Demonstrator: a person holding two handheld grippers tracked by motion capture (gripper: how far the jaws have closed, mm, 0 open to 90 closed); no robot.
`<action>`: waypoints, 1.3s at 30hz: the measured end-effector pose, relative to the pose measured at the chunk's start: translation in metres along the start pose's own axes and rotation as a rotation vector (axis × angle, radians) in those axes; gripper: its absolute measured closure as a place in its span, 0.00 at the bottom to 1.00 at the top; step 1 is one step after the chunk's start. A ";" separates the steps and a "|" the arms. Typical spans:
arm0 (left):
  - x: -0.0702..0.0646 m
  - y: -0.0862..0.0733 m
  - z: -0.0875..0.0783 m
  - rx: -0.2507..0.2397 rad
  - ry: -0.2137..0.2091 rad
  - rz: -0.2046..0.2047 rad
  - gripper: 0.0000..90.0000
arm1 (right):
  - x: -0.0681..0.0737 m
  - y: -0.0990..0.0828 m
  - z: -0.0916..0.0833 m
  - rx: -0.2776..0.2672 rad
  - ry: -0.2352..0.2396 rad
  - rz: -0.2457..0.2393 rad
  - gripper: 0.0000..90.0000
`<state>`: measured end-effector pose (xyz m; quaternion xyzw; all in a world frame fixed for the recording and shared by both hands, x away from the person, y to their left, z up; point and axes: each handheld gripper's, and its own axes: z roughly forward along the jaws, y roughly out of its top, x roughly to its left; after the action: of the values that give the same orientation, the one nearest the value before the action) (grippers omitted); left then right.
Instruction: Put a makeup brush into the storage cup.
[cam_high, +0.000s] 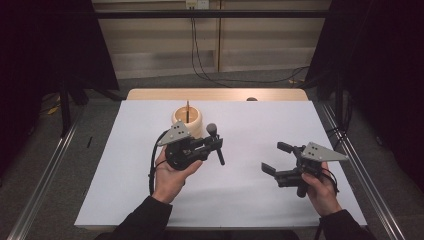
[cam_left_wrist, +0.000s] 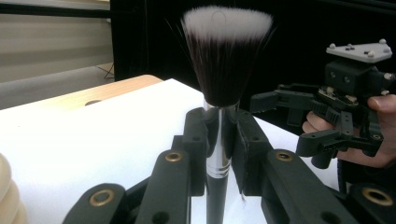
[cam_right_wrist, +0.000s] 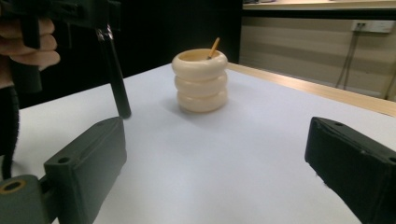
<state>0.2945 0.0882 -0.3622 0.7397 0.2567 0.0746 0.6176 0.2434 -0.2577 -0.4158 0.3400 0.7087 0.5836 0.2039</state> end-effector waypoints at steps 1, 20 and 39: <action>0.000 0.000 -0.002 0.004 0.008 0.001 0.86 | 0.000 -0.002 -0.002 0.001 -0.001 -0.005 0.05; 0.017 0.008 -0.025 -0.005 0.041 -0.009 0.86 | 0.002 -0.023 -0.032 0.018 -0.077 -0.019 0.01; 0.035 0.026 -0.046 -0.033 0.078 -0.002 0.86 | 0.005 -0.031 -0.048 -0.043 -0.138 -0.002 0.00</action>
<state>0.3125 0.1418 -0.3340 0.7257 0.2804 0.1070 0.6191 0.1989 -0.2899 -0.4339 0.3743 0.6807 0.5734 0.2603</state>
